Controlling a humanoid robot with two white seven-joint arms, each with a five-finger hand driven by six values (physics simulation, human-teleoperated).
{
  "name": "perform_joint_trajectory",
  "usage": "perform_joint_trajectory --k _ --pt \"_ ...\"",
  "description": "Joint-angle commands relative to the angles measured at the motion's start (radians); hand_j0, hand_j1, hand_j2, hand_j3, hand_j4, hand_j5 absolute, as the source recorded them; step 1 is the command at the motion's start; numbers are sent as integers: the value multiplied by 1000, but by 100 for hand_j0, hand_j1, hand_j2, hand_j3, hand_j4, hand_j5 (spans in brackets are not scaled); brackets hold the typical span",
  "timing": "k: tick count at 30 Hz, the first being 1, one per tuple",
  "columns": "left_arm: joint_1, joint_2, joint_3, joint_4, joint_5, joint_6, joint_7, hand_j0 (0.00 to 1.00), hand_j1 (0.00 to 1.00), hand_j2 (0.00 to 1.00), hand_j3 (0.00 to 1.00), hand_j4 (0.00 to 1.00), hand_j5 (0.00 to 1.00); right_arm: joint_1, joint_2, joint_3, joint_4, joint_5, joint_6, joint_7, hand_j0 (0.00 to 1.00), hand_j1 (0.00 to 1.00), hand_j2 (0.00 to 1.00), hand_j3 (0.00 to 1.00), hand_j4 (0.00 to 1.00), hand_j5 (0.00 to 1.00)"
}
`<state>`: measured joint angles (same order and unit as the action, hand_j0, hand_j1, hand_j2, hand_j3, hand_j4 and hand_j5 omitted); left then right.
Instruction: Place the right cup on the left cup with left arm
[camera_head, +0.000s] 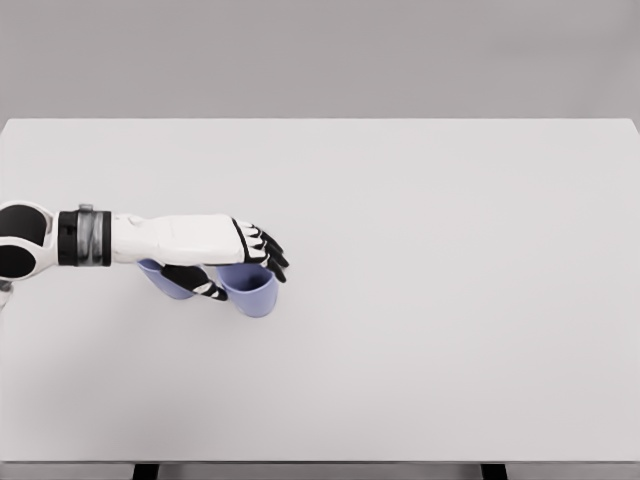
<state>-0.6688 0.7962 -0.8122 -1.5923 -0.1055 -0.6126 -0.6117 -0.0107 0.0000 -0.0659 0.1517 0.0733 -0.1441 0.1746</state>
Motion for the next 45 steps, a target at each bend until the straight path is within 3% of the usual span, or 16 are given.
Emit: perform_joint_trajectory --k 1,6,13,25,30,34,45 --pt "0 1 1 0 3 2 1 66 66 66 66 66 66 0 0 0 0 0 0 0 100 100 100 100 100 100" --pt "-3 12 18 -15 24 2 1 63 63 63 63 63 63 0 0 0 0 0 0 0 100 100 100 100 100 100" --pt "-17 86 62 -94 122 2 1 59 59 59 59 59 59 0 0 0 0 0 0 0 100 100 100 100 100 100" --pt "-110 175 71 -143 242 2 1 57 57 57 57 57 57 0 0 0 0 0 0 0 100 100 100 100 100 100" --pt "-138 196 71 -143 262 2 1 57 57 57 57 57 57 0 0 0 0 0 0 0 100 100 100 100 100 100" --pt "-181 261 71 -143 297 2 1 57 57 57 57 57 57 0 0 0 0 0 0 0 100 100 100 100 100 100" --pt "-192 365 74 -138 297 2 1 57 57 57 57 57 57 0 0 0 0 0 0 0 100 100 100 100 100 100"
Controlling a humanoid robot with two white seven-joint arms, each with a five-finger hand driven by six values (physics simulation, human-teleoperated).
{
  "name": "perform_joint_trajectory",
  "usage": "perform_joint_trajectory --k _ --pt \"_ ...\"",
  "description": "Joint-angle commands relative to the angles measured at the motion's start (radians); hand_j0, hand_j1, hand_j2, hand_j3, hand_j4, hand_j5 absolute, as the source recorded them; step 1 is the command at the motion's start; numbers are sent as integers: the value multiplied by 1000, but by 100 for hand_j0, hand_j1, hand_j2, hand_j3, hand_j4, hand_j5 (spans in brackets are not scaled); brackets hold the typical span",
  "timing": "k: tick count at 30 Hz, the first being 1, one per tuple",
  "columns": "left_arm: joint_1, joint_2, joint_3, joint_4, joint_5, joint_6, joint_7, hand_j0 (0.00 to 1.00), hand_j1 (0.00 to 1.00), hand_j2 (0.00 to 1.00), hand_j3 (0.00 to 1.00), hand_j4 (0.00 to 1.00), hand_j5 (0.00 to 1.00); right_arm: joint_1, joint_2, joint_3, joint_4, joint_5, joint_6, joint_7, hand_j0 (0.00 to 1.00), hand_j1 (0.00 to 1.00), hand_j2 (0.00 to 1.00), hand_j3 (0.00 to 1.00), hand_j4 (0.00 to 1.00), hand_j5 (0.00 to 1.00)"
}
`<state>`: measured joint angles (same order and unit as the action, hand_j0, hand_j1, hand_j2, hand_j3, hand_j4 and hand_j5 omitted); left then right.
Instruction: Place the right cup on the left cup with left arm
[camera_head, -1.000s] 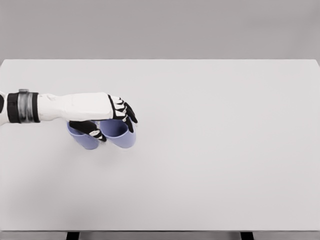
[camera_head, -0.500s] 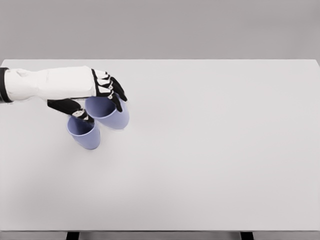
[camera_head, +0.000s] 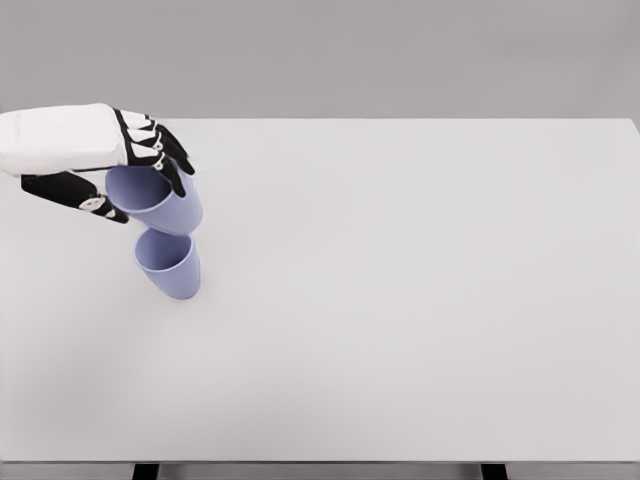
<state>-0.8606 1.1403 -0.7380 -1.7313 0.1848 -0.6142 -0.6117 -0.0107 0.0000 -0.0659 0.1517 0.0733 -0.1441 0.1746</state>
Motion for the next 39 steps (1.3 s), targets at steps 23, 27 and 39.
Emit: perform_joint_trajectory --k 23,27,39 --pt "46 52 -18 19 -4 3 1 58 58 58 58 58 58 0 0 0 0 0 0 0 100 100 100 100 100 100" --pt "48 50 -18 21 -7 3 1 58 58 58 58 58 58 0 0 0 0 0 0 0 100 100 100 100 100 100" --pt "49 52 -18 21 -7 3 1 58 58 58 58 58 58 0 0 0 0 0 0 0 100 100 100 100 100 100"
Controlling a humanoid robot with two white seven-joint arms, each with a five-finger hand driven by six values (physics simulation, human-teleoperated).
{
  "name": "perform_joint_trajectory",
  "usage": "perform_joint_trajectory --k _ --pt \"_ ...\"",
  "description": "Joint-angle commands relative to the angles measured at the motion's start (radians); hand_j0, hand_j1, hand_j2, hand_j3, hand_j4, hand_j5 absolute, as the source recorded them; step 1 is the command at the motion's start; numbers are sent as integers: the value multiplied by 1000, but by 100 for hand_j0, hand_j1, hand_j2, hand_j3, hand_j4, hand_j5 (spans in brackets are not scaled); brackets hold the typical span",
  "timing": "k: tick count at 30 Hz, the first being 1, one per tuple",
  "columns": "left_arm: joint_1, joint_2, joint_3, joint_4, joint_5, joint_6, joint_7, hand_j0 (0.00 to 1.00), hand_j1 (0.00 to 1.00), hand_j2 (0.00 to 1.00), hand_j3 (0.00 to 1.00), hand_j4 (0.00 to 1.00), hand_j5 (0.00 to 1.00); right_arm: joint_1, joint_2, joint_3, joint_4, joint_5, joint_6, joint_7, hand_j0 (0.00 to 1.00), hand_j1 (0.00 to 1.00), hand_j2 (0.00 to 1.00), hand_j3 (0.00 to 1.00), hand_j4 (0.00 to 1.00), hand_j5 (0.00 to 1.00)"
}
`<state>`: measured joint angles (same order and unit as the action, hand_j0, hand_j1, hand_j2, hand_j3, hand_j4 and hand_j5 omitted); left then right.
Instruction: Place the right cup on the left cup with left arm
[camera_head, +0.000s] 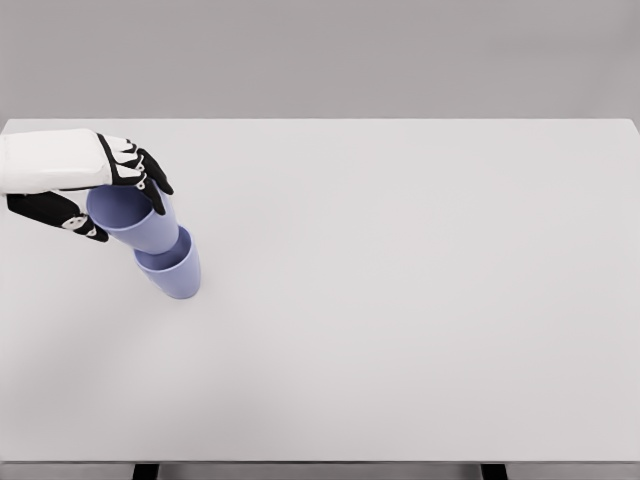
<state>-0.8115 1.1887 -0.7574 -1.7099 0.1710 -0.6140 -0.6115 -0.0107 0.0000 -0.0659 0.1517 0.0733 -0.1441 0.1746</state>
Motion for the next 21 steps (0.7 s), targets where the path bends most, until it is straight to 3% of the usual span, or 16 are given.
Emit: perform_joint_trajectory --k 1,21 --pt "0 3 3 0 8 3 1 58 58 58 58 58 58 0 0 0 0 0 0 0 100 100 100 100 100 100" --pt "17 -14 1 7 -16 3 1 58 58 58 58 58 58 0 0 0 0 0 0 0 100 100 100 100 100 100"
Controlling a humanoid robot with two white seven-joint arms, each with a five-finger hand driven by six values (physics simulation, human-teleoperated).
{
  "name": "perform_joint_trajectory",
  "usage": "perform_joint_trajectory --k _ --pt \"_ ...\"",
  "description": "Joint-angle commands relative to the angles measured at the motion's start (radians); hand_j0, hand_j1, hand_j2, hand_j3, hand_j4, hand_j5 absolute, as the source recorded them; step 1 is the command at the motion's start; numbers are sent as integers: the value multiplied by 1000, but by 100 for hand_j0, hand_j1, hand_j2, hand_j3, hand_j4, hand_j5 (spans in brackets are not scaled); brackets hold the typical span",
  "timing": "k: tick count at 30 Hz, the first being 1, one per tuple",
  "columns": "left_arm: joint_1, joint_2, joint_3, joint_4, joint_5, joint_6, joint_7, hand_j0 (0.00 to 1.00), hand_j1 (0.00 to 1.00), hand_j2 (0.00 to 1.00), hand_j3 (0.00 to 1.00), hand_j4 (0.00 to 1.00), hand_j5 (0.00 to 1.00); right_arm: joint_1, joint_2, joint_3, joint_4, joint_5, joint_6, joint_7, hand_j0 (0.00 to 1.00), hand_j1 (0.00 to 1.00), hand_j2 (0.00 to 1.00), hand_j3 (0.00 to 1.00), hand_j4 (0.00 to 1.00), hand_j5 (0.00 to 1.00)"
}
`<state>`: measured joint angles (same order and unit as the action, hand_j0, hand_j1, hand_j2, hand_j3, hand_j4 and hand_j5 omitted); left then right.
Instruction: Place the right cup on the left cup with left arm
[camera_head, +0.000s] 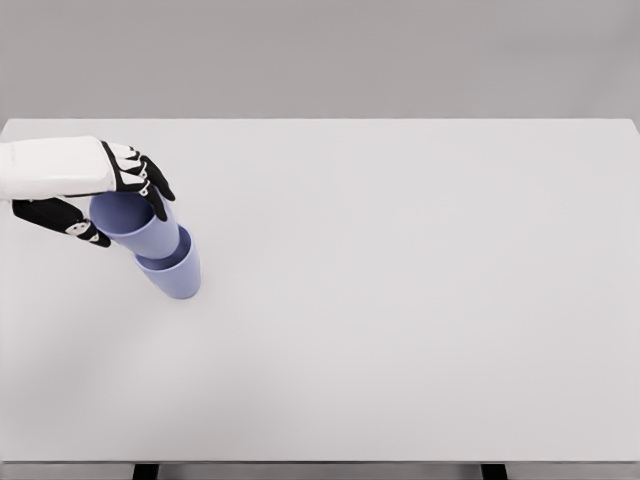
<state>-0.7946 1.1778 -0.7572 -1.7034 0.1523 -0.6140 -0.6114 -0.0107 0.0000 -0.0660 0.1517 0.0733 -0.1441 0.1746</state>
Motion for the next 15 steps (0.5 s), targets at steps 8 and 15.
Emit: perform_joint_trajectory --k 8,15 --pt "2 -4 2 1 -4 3 1 58 58 58 58 58 58 0 0 0 0 0 0 0 100 100 100 100 100 100" --pt "2 -4 2 1 -5 3 1 84 84 84 84 84 84 0 0 0 0 0 0 0 100 100 100 100 100 100"
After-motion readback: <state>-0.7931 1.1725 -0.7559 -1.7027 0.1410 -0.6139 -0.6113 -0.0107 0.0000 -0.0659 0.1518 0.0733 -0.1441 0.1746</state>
